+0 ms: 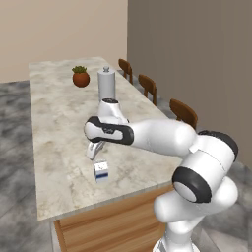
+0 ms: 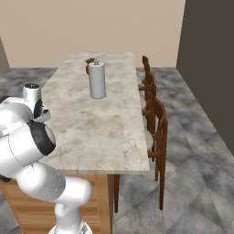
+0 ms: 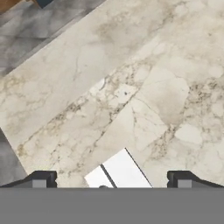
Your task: Pick the bottled drink, milk, bottled drink from the counter and place them in the open cabinet.
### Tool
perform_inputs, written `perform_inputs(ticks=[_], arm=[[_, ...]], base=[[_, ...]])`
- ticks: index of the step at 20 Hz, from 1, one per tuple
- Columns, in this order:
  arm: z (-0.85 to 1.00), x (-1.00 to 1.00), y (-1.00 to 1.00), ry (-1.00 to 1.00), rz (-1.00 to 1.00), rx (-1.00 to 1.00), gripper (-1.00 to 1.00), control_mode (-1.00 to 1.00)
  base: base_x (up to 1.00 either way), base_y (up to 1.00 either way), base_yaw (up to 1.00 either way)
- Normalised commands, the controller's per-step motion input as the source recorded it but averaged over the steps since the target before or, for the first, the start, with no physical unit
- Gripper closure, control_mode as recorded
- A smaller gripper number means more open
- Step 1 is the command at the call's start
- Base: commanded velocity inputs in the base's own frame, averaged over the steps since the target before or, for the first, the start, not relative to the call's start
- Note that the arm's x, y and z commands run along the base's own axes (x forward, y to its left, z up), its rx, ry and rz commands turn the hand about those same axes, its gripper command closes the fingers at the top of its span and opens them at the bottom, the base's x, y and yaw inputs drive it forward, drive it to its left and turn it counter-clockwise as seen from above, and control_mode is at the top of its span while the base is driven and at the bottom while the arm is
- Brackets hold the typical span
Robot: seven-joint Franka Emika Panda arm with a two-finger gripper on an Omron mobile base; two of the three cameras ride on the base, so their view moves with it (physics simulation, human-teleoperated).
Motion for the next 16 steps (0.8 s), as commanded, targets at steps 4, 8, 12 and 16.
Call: perform_inputs(ticks=[4, 8, 12, 16], arm=[[-0.08, -0.16, -0.17, -0.07, 0.14, 0.0, -1.0, -1.0], [-0.03, -0.05, -0.4, -0.06, 0.12, 0.0, -1.0, -1.0], [0.0, 0.0, -0.17, -0.02, 0.04, 0.0, -1.0, -1.0], [0.0, 0.0, 0.0, 0.0, 0.0, 0.0, -1.0, -1.0]], base=[[0.0, 0.0, 0.0], [0.0, 0.0, 0.0], [0.0, 0.0, 0.0], [0.0, 0.0, 0.0]])
